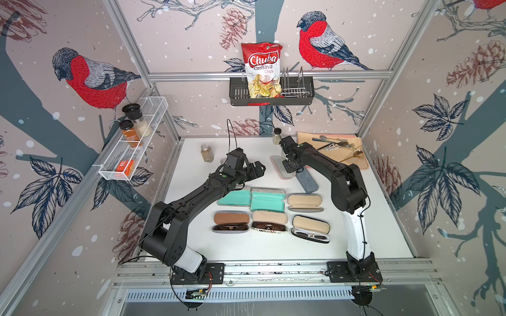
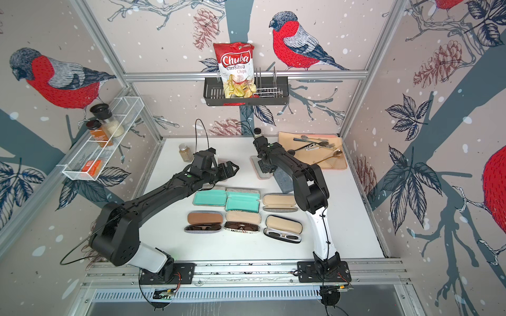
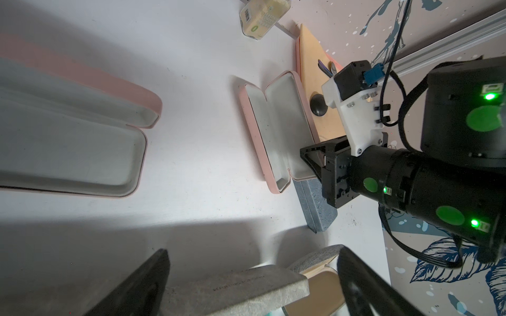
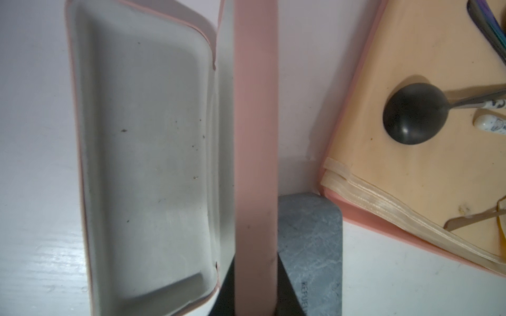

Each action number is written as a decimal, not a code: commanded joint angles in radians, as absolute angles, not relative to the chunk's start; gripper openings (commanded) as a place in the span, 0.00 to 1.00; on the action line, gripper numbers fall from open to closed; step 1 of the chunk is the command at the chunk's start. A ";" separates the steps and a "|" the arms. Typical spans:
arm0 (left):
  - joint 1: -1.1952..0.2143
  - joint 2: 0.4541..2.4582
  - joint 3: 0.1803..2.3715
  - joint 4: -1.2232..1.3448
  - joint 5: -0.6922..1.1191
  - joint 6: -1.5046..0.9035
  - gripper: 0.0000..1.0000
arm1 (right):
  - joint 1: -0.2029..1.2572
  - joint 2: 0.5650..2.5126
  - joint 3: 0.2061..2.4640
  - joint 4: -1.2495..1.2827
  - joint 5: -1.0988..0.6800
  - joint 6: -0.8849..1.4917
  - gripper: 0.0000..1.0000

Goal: Close the glasses case
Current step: Move the glasses case to the center of the board.

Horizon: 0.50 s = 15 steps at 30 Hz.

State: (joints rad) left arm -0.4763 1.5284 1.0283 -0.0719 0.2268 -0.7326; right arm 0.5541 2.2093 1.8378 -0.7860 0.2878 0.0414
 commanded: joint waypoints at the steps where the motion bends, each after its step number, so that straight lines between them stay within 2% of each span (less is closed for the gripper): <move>1: -0.480 1.534 1.032 -0.026 0.236 -0.736 0.95 | 0.555 2.210 1.829 -0.794 0.302 0.065 0.17; 15: -0.485 1.546 1.038 -0.020 0.239 -0.740 0.96 | 0.575 2.201 1.818 -0.787 0.268 0.063 0.26</move>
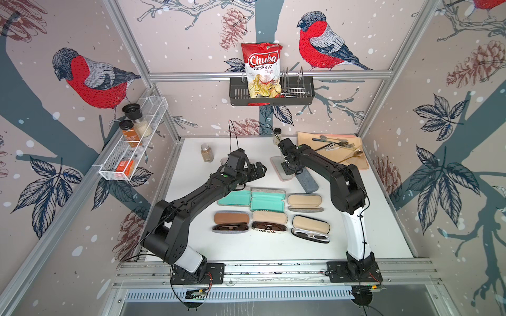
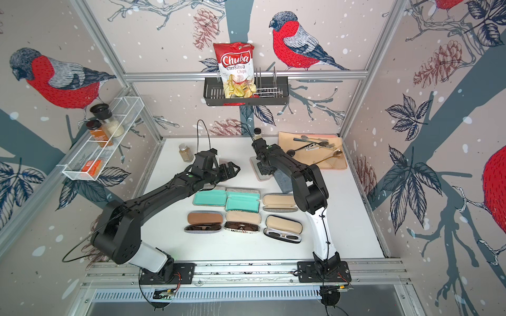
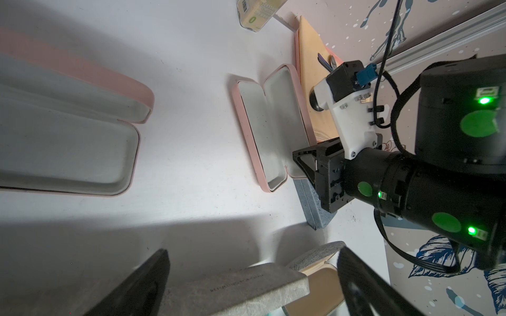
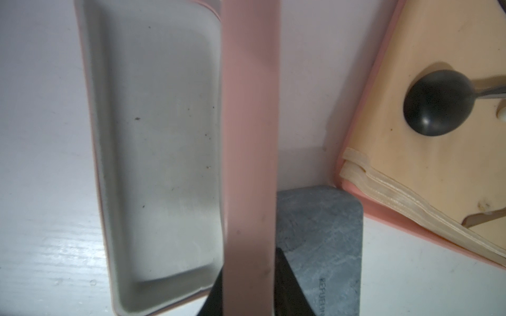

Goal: Close the glasses case
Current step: Move the glasses case to the center of the board.

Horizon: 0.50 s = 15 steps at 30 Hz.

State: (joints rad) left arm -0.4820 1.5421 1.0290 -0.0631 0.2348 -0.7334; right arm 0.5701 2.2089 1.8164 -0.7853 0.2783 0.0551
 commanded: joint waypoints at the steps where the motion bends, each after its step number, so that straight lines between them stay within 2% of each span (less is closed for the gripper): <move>1: -0.485 1.549 1.038 -0.020 0.239 -0.741 0.95 | 0.577 2.200 1.818 -0.787 0.268 0.063 0.26; 15: -0.495 1.567 1.055 -0.018 0.239 -0.741 0.95 | 0.595 2.166 1.809 -0.790 0.238 0.074 0.33</move>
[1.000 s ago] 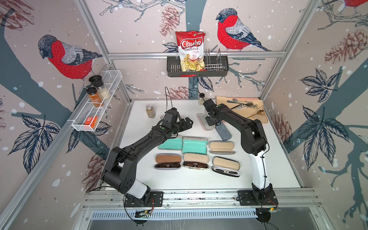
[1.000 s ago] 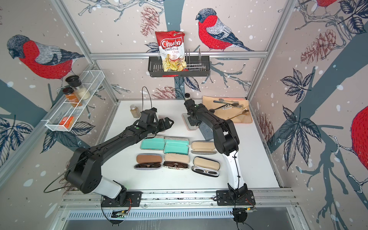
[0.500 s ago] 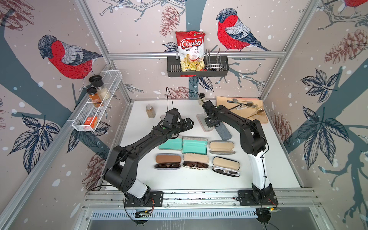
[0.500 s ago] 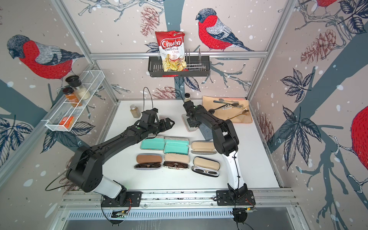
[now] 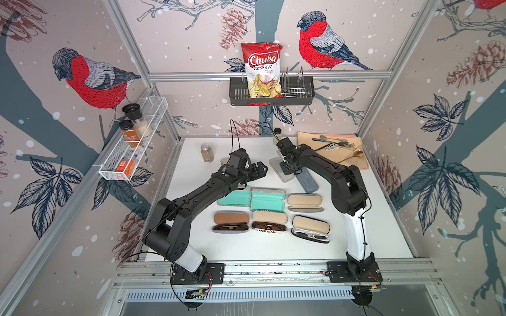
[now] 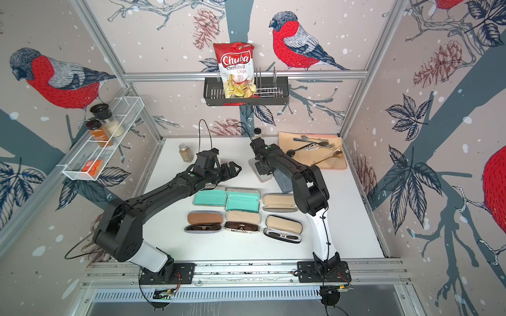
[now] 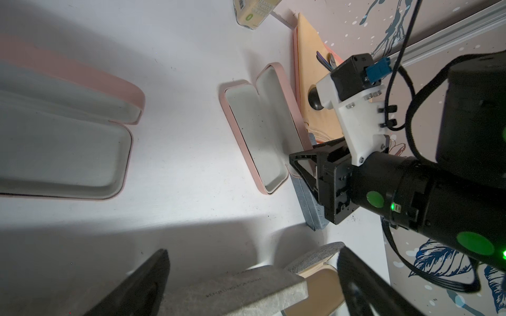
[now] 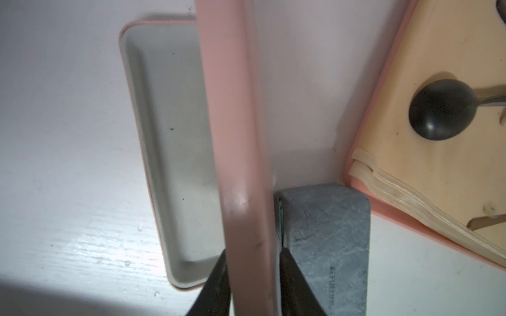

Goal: Close the glasses case
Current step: Move the glasses case to the center of the board, then close the glasses case at the center of the board.

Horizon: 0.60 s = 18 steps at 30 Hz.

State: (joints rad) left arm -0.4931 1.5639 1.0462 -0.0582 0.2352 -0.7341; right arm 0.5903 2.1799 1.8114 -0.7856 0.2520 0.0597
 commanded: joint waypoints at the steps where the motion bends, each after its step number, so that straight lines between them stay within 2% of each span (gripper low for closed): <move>1: -0.497 1.568 1.055 -0.017 0.239 -0.742 0.95 | 0.596 2.164 1.807 -0.790 0.237 0.075 0.33; 18: -0.511 1.639 1.151 -0.031 0.253 -0.731 0.95 | 0.601 2.075 1.785 -0.785 0.211 0.081 0.44</move>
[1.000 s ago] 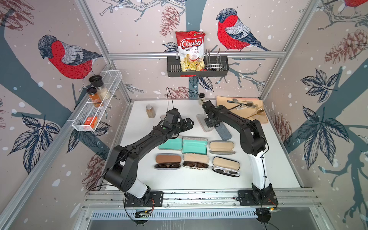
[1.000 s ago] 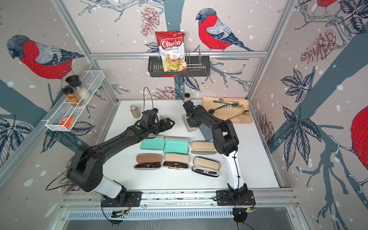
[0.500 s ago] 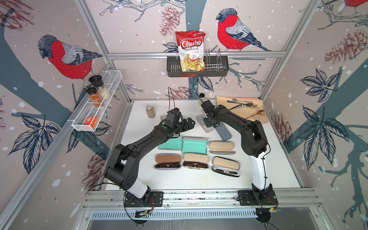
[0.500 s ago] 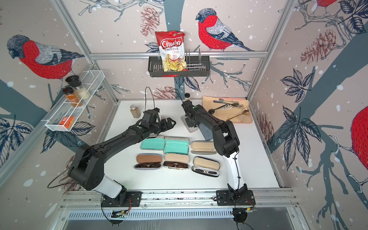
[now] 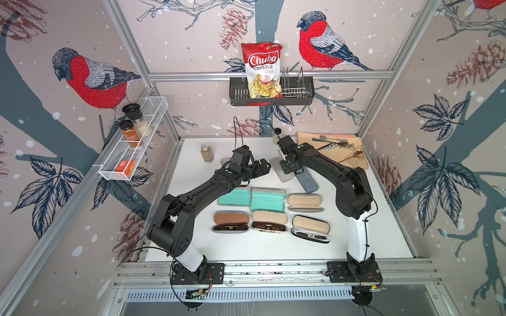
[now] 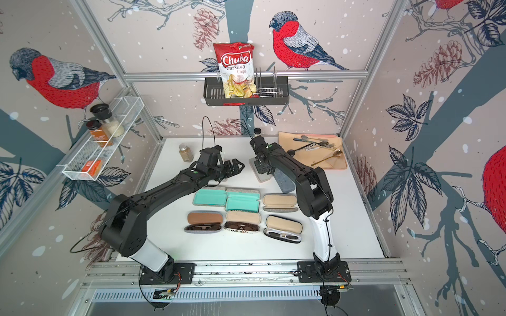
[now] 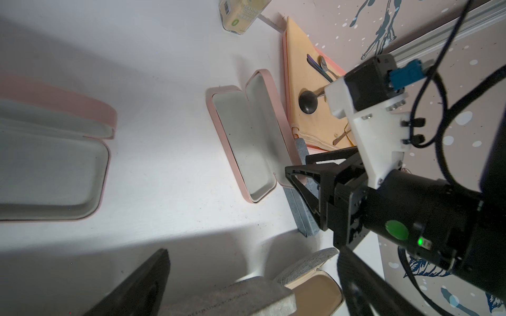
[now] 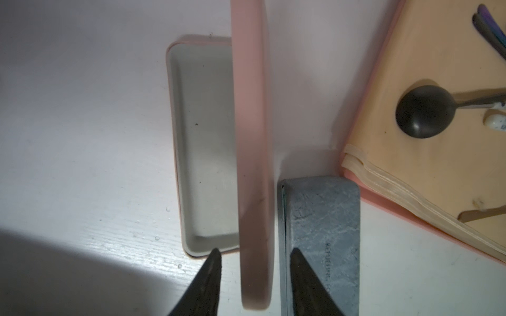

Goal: Close the glasses case
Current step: Close the glasses case at the center of the board.

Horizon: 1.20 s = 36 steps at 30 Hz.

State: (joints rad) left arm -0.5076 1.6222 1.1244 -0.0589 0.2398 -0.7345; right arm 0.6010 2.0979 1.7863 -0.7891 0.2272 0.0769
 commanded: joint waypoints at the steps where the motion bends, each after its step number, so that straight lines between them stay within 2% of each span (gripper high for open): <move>1: -0.511 1.649 1.162 -0.033 0.256 -0.729 0.95 | 0.600 2.068 1.786 -0.786 0.209 0.081 0.44; 14: -0.530 1.825 1.349 -0.067 0.307 -0.703 0.95 | 0.549 2.005 1.737 -0.758 0.183 0.114 0.44; 18: -0.530 1.877 1.379 -0.061 0.329 -0.707 0.91 | 0.518 1.998 1.730 -0.749 0.160 0.139 0.41; 27: -0.529 1.969 1.428 -0.073 0.347 -0.695 0.70 | 0.491 2.014 1.724 -0.740 0.146 0.153 0.41; 34: -0.520 2.026 1.451 -0.072 0.364 -0.694 0.38 | 0.480 2.034 1.733 -0.733 0.128 0.156 0.41; 36: -0.516 2.041 1.455 -0.073 0.371 -0.695 0.25 | 0.479 2.042 1.735 -0.732 0.126 0.157 0.41</move>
State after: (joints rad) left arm -0.5224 2.0285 1.4425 -0.0734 0.3439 -0.7059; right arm 0.4801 2.0346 1.7279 -0.7483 0.1345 0.1543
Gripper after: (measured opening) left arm 0.277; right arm 0.412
